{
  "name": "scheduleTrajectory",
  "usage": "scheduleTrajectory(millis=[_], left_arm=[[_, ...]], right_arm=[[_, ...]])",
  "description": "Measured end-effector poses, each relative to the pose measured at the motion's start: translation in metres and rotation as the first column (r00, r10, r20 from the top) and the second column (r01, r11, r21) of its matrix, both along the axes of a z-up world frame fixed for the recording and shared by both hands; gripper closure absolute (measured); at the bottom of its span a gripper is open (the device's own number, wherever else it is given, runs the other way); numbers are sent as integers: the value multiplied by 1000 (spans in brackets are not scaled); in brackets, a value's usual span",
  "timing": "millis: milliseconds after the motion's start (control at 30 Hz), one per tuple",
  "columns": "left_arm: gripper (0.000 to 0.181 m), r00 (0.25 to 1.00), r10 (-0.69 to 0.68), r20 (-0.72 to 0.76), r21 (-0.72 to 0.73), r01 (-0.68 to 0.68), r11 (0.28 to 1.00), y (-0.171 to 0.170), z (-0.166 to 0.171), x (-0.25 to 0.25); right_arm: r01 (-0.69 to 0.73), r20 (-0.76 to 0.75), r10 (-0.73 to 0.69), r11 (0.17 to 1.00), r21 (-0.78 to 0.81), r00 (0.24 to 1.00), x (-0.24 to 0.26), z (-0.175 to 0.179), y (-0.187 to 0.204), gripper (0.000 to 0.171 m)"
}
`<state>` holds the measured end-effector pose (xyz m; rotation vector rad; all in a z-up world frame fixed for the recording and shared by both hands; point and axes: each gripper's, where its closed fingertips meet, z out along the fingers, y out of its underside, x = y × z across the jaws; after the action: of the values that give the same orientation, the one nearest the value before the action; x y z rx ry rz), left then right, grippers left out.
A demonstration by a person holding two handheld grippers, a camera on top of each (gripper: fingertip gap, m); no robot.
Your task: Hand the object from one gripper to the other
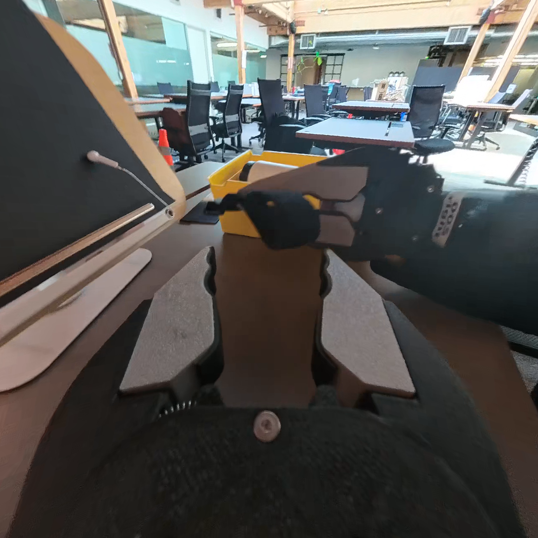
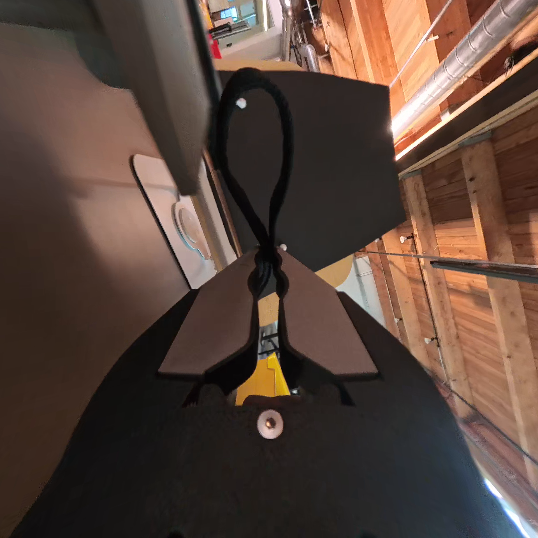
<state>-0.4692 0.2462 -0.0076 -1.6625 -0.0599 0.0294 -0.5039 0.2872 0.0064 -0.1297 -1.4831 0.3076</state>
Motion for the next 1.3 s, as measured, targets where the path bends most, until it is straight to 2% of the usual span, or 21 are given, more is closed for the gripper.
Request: scheduleTrajectory(millis=[100, 133, 167, 300, 367, 433, 500, 533, 567, 633, 700, 767, 833, 867, 1000, 1033, 1100, 1167, 1200, 1267, 1300], left_arm=[[117, 999, -2, -49, 47, 4, 999, 1, 9, 7], [134, 997, 10, -78, 60, -5, 998, 1, 12, 8], [161, 992, 24, -124, 71, -15, 997, -1, 15, 8], [165, 961, 96, -259, 34, -90, 995, -5, 18, -4], [166, 948, 87, -305, 41, -78, 996, -8, 21, -3], [167, 887, 133, -441, 37, -131, 991, -12, 23, -9], [175, 758, 219, -614, 40, -248, 968, -18, 25, -20], [179, 678, 272, -683, 71, -309, 948, -22, 29, -25], [180, 606, 314, -731, 111, -349, 931, -24, 35, -26], [181, 529, 330, -782, 148, -358, 922, -21, 38, -18], [181, 445, 334, -831, 185, -345, 920, -17, 40, -7], [181, 389, 327, -861, 197, -339, 920, -14, 39, 1], [181, 387, 324, -863, 214, -301, 929, -12, 41, 10], [181, 370, 338, -865, 236, -295, 926, -13, 45, 13], [181, 328, 458, -826, 378, -281, 882, -25, 68, 22], [181, 342, 508, -790, 427, -287, 858, -30, 77, 22], [181, 435, 533, -725, 454, -280, 846, -35, 85, 21], [181, 529, 523, -668, 470, -244, 848, -38, 90, 25], [181, 562, 506, -654, 471, -221, 854, -37, 91, 28], [181, 611, 483, -627, 472, -195, 860, -35, 91, 33], [181, 635, 470, -614, 466, -188, 864, -33, 89, 34]], right_arm=[[-13, 7, 13, 999, 46, 1000, -1, -7, -11, 170], [-32, 17, 32, 999, 31, 999, 0, -9, -15, 169], [-51, 25, 51, 999, 10, 998, 1, -9, -18, 169], [-76, 55, 79, 996, -52, 995, -1, -11, -17, 165], [-87, 89, 96, 991, -99, 991, -2, -14, -14, 161], [-129, 188, 168, 971, -203, 968, -2, -25, -17, 156], [-129, 316, 251, 923, -362, 915, -1, -38, -19, 159], [-102, 388, 304, 881, -462, 870, 0, -44, -20, 168], [-69, 447, 381, 817, -572, 809, 2, -50, -24, 163], [11, 480, 556, 646, -763, 679, 7, -54, -35, 154], [80, 411, 736, 441, -894, 537, 18, -48, -51, 150], [206, 289, 893, 229, -951, 345, 33, -42, -68, 143], [332, 148, 973, 82, -940, 177, 46, -34, -78, 127], [374, 84, 988, 30, -927, 129, 51, -30, -81, 123], [447, -166, 986, -158, -881, 20, 62, -3, -86, 116], [465, -212, 977, -192, -864, 9, 64, 3, -87, 115], [508, -240, 971, -199, -838, -16, 67, 3, -93, 109], [531, -219, 976, -190, -826, 10, 62, -4, -102, 102], [540, -228, 973, -214, -814, 41, 56, -5, -104, 99], [524, -310, 944, -324, -788, 117, 44, 6, -97, 93], [504, -365, 922, -380, -776, 133, 42, 16, -91, 96]])
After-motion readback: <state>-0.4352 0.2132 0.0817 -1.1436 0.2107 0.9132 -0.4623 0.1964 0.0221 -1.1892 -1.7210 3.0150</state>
